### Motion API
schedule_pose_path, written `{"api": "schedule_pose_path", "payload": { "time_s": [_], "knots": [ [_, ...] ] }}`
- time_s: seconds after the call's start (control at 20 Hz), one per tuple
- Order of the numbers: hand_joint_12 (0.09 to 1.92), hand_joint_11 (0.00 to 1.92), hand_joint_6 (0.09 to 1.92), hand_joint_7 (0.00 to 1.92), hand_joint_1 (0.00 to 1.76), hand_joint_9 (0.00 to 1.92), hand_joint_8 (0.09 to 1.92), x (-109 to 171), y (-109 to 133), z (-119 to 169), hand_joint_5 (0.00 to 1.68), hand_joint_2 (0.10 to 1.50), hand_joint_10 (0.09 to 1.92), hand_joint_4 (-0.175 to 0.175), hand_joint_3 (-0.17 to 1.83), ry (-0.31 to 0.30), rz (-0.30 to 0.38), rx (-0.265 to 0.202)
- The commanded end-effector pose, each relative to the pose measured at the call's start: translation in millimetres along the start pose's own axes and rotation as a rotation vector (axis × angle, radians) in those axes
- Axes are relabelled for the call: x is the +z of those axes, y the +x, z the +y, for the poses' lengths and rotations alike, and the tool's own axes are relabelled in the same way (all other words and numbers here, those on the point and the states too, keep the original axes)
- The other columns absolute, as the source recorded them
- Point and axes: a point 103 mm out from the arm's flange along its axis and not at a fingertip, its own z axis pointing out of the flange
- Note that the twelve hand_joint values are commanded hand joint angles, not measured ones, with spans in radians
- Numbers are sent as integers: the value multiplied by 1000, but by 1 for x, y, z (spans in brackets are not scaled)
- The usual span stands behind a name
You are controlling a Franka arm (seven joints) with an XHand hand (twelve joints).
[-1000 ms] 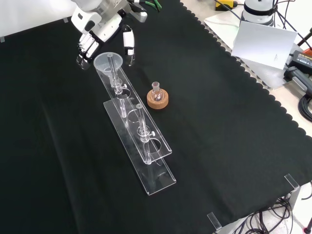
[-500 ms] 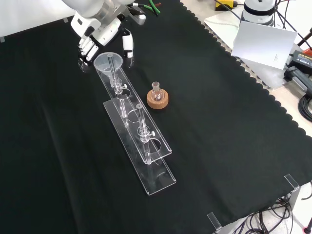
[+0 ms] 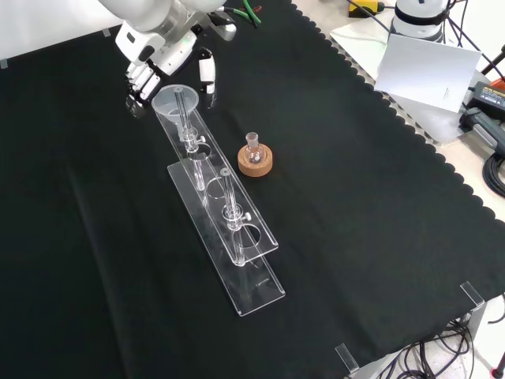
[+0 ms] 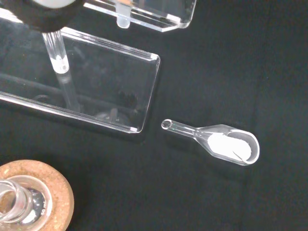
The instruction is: Pick up the funnel from the transparent funnel stand.
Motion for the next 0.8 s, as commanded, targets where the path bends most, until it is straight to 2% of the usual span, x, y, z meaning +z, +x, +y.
{"api": "schedule_pose_path", "payload": {
  "time_s": [0.05,0.3,0.45,0.65,0.7,0.8],
  "knots": [
    [1562,136,87,0,750,134,452,2,4,4,108,729,915,-72,114,4,-9,-14],
    [1556,126,87,0,748,314,549,2,4,5,149,695,784,-68,202,-11,-26,-15],
    [1525,174,87,126,758,527,685,0,4,4,291,666,683,-61,322,-41,-54,17],
    [1471,240,94,320,797,690,712,-4,2,1,496,659,608,-45,447,-81,-98,56],
    [1459,254,121,357,805,718,708,-5,1,-1,533,659,591,-40,467,-92,-104,60],
    [1433,299,342,440,833,784,693,-12,2,-7,623,668,547,-20,504,-136,-145,81]
  ]
}}
